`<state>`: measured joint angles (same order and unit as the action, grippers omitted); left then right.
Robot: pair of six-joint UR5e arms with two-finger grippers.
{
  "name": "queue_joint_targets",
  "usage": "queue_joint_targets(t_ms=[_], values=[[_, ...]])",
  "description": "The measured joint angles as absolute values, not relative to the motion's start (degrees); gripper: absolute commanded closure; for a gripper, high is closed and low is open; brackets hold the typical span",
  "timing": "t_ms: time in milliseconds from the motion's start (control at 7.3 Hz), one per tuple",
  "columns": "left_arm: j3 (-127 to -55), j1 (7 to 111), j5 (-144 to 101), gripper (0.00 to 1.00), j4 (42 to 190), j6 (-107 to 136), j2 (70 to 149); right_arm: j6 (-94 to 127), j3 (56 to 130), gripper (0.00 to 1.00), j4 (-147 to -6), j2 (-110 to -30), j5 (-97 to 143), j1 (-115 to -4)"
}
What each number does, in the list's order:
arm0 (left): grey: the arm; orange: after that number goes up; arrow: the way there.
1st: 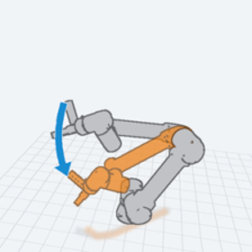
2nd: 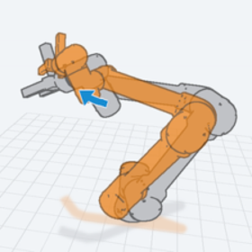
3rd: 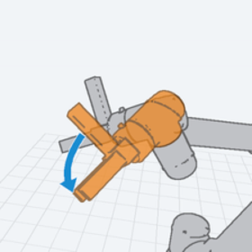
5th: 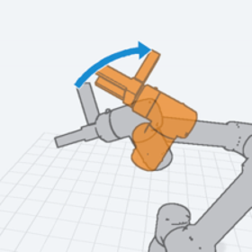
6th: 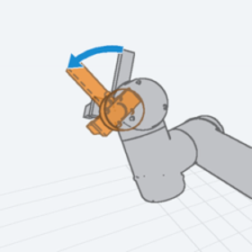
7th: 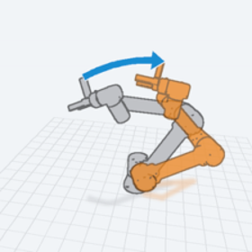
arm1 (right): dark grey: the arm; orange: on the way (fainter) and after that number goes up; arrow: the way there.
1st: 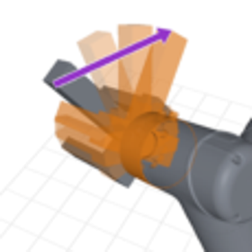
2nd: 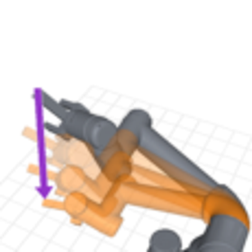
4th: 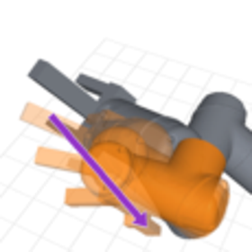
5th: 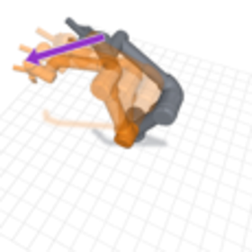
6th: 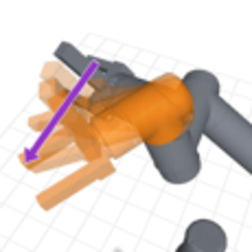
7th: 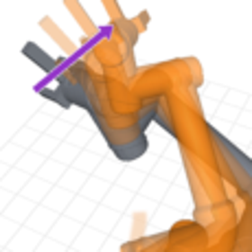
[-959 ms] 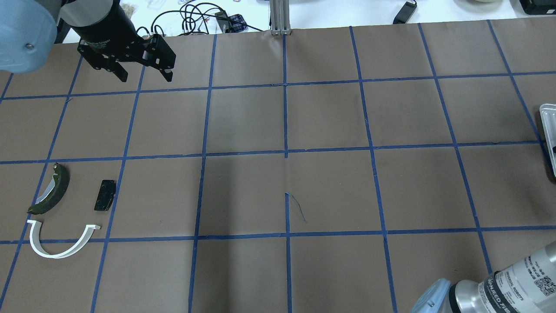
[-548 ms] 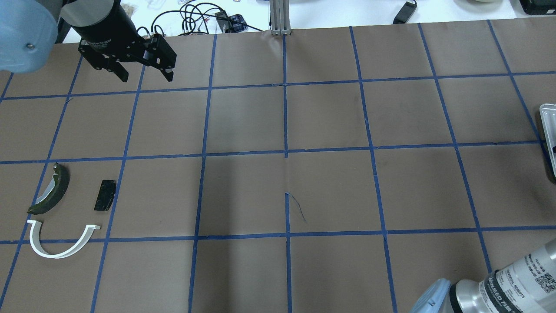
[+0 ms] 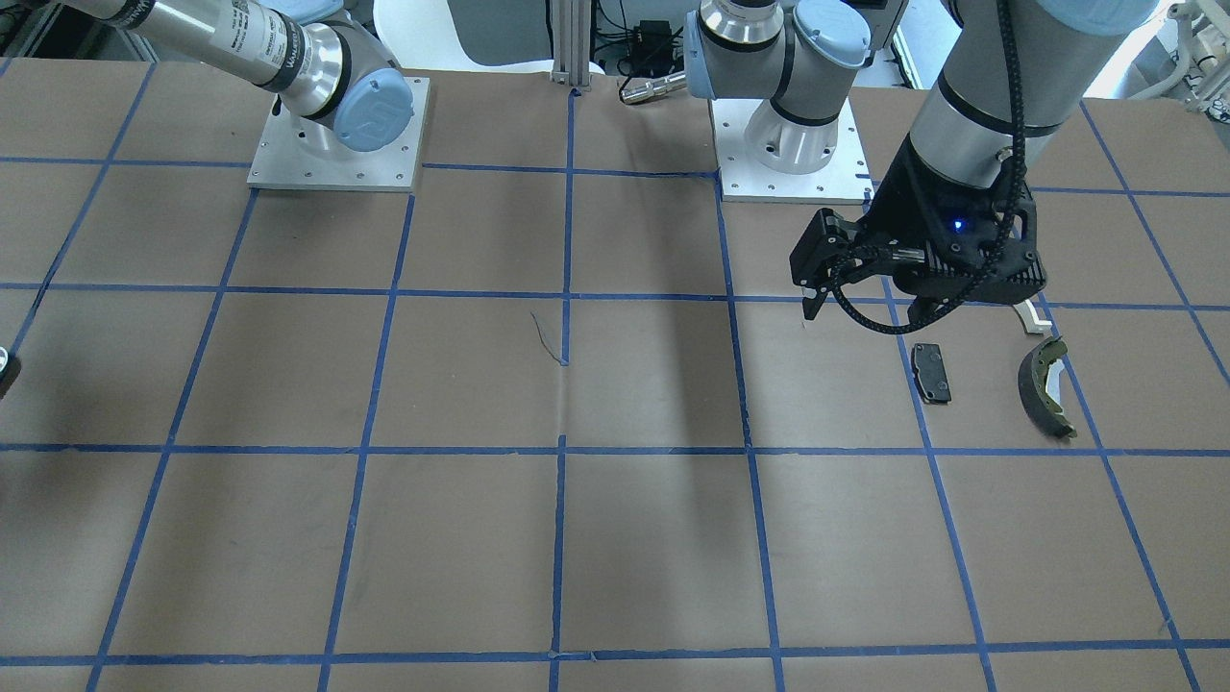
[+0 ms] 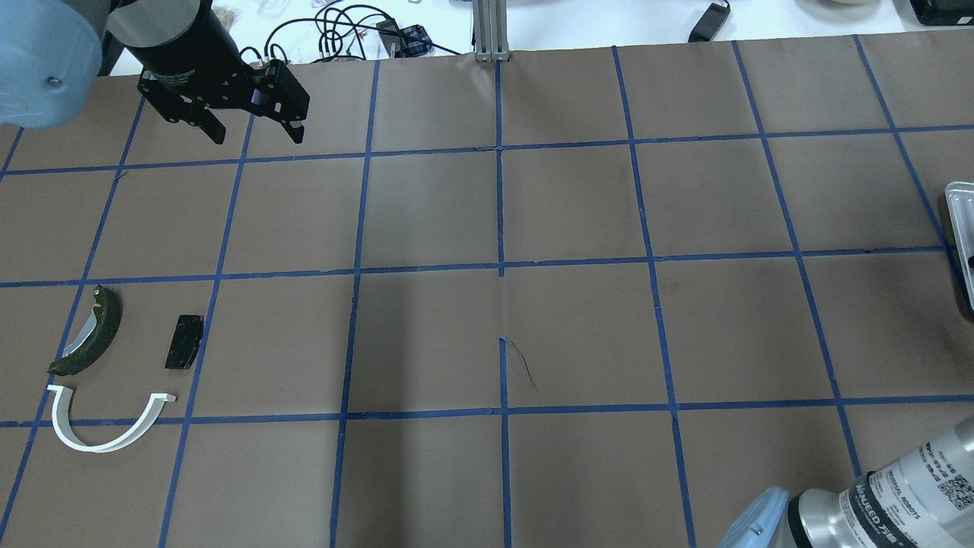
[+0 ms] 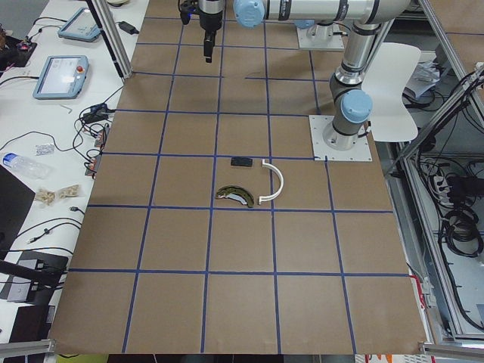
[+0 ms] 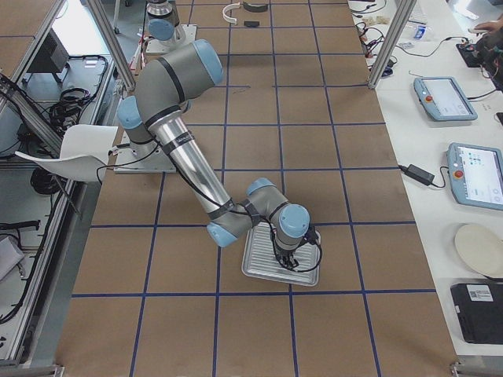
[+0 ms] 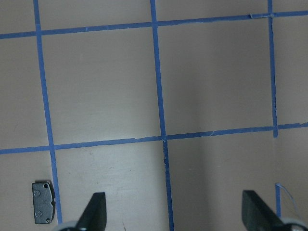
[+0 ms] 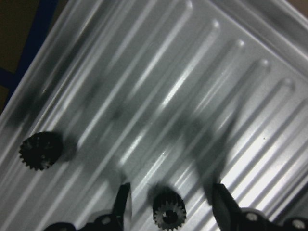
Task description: Place bearing gear from tray to pile
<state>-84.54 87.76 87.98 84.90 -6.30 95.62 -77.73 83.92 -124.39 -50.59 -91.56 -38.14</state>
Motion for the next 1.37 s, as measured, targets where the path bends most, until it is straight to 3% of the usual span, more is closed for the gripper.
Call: queue_joint_targets(t_ms=[548,959,1371], values=[[-84.41,87.60,87.98,0.00,84.90,-6.82,95.62,-76.47,83.83,1.00,-124.24,-50.66,-91.57,-38.14],[-84.21,87.55,87.98,0.00,84.90,-6.81,95.62,-71.35,84.43,1.00,-122.48,-53.27,-91.40,-39.29],[-84.10,87.54,87.96,0.00,84.90,-6.78,95.63,-59.63,87.07,1.00,-118.83,-59.94,-90.93,-48.40]])
